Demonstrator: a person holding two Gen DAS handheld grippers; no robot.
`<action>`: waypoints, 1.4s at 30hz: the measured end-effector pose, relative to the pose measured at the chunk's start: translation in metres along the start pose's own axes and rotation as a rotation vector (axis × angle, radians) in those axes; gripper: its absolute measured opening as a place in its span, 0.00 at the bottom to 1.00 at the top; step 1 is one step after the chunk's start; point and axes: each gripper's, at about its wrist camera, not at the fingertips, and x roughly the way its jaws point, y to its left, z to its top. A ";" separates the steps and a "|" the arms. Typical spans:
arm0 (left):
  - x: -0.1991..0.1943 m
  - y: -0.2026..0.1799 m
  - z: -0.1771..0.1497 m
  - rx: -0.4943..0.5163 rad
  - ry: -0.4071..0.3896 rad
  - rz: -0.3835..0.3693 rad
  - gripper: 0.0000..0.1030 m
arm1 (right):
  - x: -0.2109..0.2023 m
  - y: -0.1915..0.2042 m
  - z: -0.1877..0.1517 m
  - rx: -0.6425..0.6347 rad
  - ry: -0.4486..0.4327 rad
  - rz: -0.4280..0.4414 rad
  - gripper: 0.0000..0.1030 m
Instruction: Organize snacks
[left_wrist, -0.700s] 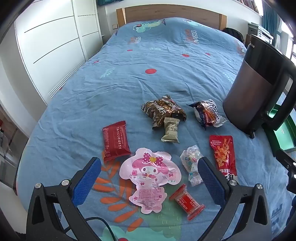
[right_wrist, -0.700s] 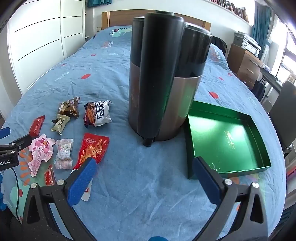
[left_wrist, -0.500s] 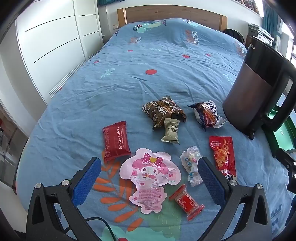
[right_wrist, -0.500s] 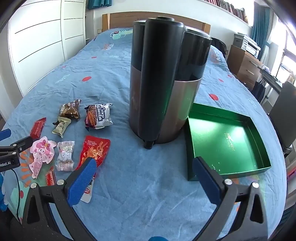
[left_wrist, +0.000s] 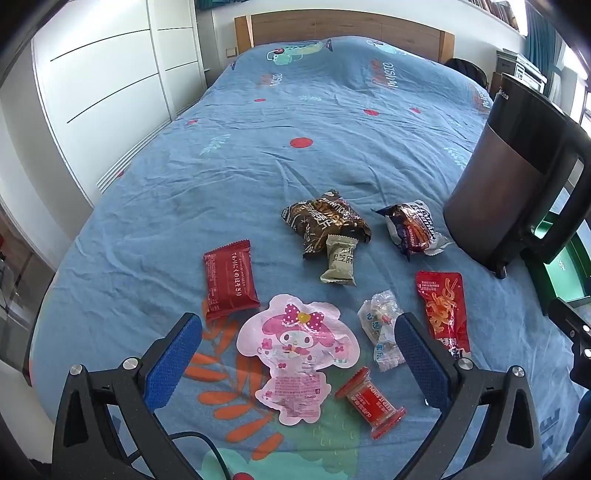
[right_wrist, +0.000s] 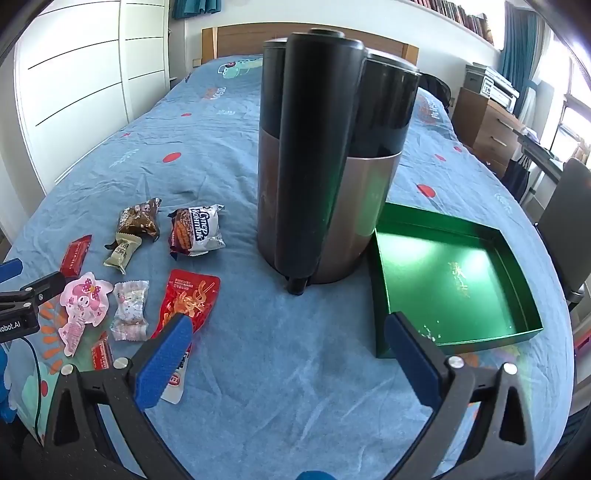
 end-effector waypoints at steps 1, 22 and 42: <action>0.000 0.000 0.000 0.001 0.001 0.002 0.99 | 0.000 0.000 -0.001 0.000 -0.001 0.000 1.00; 0.004 -0.001 -0.005 -0.004 0.000 0.001 0.99 | 0.003 0.005 -0.005 0.019 -0.001 0.021 1.00; 0.007 0.002 -0.005 -0.002 -0.003 -0.004 0.99 | 0.004 0.012 -0.008 0.017 -0.002 0.050 1.00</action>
